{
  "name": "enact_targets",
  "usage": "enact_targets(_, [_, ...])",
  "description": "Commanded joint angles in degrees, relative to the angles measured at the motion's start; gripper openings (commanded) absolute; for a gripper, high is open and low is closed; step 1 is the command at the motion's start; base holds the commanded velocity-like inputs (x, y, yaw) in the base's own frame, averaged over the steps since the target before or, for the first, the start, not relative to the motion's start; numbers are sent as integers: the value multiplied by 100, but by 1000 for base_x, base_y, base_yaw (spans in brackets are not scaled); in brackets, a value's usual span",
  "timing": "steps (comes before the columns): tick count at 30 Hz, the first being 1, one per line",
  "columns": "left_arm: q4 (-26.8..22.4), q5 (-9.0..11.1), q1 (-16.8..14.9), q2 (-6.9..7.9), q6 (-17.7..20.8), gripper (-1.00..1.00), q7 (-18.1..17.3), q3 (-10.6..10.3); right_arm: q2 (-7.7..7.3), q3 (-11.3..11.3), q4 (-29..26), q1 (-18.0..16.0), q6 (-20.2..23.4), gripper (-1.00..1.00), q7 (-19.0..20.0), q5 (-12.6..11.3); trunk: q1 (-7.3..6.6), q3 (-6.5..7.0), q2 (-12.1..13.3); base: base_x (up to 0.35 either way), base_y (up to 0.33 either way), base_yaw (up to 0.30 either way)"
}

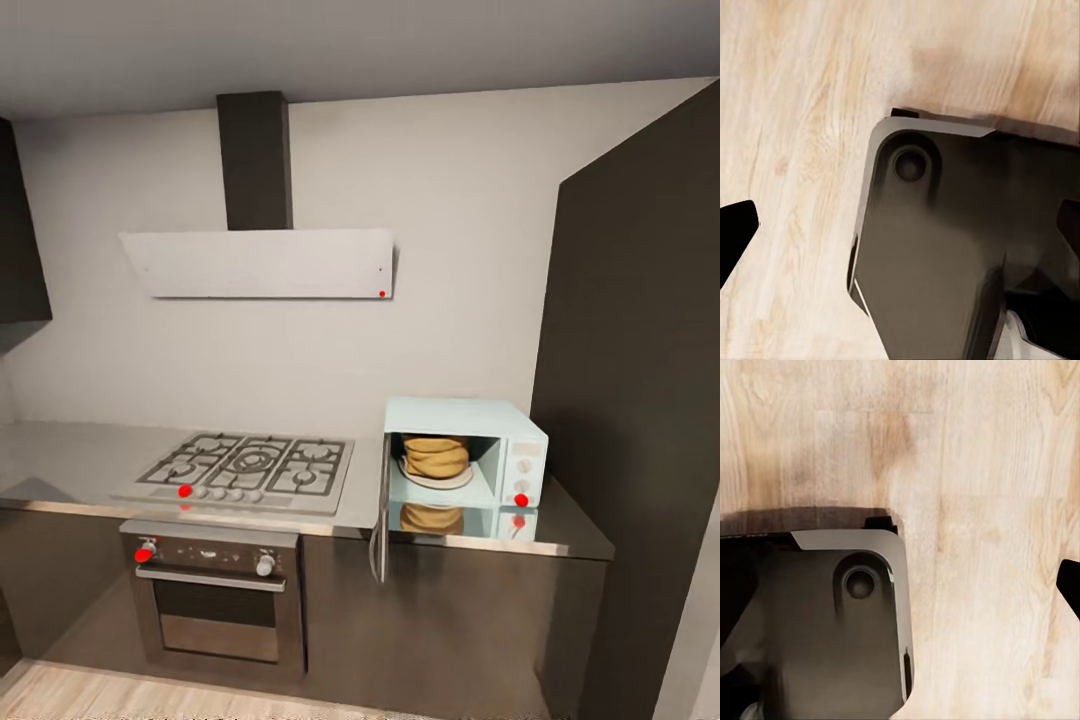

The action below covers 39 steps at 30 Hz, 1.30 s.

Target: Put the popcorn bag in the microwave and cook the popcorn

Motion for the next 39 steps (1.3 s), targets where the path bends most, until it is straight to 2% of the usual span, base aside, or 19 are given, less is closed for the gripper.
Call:
enact_targets(1, [-74,5,5,21,-8,100,-3,25,-4,-47,7,-2,19,100,8,45,1,-10,-3,0,0,0])
enact_targets(2, [-133,5,5,37,-8,100,-2,26,-4,-47,8,-2,19,100,6,45,1,-20,-3,0,0,0])
enact_targets(5, [-851,5,5,77,32,100,2,29,-4,-46,8,-3,19,100,7,45,1,-47,-3,0,0,-51])
enact_targets(10, [-1490,5,5,83,60,100,11,35,-4,-46,8,-2,19,100,11,45,1,-93,-3,0,0,-97])
enact_targets(14, [-2556,5,5,87,91,100,23,37,-4,-46,8,-2,26,100,10,45,1,-126,-3,0,0,-99])
enact_targets(15, [-3149,5,5,81,210,100,28,39,-4,-46,8,-2,27,100,8,45,1,-132,-3,0,0,-24])
enact_targets(18, [-3840,5,5,82,702,100,19,40,-4,-46,8,-2,27,100,9,45,1,-150,-3,0,0,-10])
enact_targets(19, [-4414,5,5,82,1090,100,11,40,-4,-46,8,-4,27,100,9,45,1,-156,-3,0,0,-3])
enact_targets(22, [-5031,5,5,81,1387,100,7,40,-4,-41,8,-5,27,100,8,45,1,-174,-3,0,0,-1])
enact_targets(23, [-5766,5,5,80,1575,100,8,40,-1,-38,8,-4,27,100,8,45,1,-179,-3,0,0,0])
enact_targets(28, [-7153,5,-1,126,2041,100,15,46,4,-37,8,-3,27,100,3,45,1,-185,-3,0,0,0])
enact_targets(30, [-7504,5,-154,146,2472,100,12,46,6,-37,8,-2,27,100,3,45,1,-185,-3,0,0,0])
enact_targets(33, [-7559,5,-437,149,2728,100,7,43,22,-27,8,-2,27,100,2,45,1,-186,-3,0,0,0])
enact_targets(34, [-7574,5,-744,127,2822,100,5,40,32,-21,8,-2,27,100,2,45,1,-186,-3,0,0,0])
enact_targets(39, [-7459,5,-1334,108,2825,100,12,38,38,-19,8,-2,27,100,-6,45,1,-186,-3,0,0,0])
